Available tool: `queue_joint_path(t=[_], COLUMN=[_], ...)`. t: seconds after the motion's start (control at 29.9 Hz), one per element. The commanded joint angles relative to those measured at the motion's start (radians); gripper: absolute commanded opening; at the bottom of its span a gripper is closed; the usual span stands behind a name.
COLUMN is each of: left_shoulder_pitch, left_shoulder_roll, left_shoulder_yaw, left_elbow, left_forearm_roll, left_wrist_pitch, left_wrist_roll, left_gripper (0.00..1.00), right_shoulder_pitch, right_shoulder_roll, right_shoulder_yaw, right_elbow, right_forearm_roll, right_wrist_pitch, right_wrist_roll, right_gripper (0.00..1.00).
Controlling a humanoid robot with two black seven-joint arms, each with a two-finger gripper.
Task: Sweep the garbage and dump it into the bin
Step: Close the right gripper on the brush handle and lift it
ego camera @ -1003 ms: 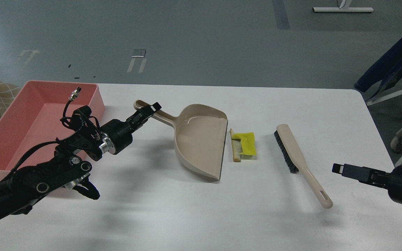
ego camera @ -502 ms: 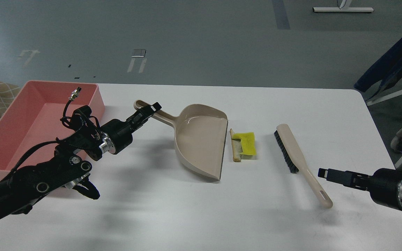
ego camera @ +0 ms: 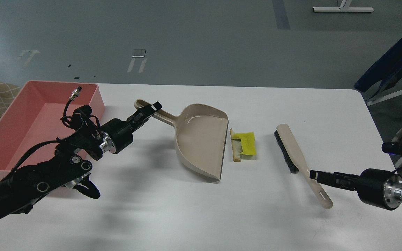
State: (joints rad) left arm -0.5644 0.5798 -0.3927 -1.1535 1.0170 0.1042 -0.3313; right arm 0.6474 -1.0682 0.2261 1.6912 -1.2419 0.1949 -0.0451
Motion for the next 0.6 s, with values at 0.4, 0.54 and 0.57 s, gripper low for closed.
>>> queue_joint_path(t=[0.4, 0.54, 0.57], left_shoulder_pitch=[-0.002, -0.002, -0.002], left_shoulder_roll=[0.0, 0.0, 0.0], left_shoulder_yaw=[0.0, 0.0, 0.0], left_elbow=[0.0, 0.0, 0.0], left_forearm_roll=[0.0, -0.002, -0.002], left_wrist_pitch=[0.0, 0.0, 0.0], left_wrist_roll=[-0.002, -0.002, -0.002], left_gripper=[0.0, 0.0, 0.0], right_shoulder_pitch=[0.009, 0.009, 0.009], right_shoulder_roll=[0.082, 0.102, 0.103], right_shoulder_yaw=[-0.001, -0.001, -0.001], right_elbow=[-0.067, -0.077, -0.077], right_forearm_roll=[0.002, 0.004, 0.004], right_wrist_pitch=[0.008, 0.009, 0.009], right_wrist_roll=[-0.022, -0.025, -0.025], right_gripper=[0.62, 0.62, 0.62])
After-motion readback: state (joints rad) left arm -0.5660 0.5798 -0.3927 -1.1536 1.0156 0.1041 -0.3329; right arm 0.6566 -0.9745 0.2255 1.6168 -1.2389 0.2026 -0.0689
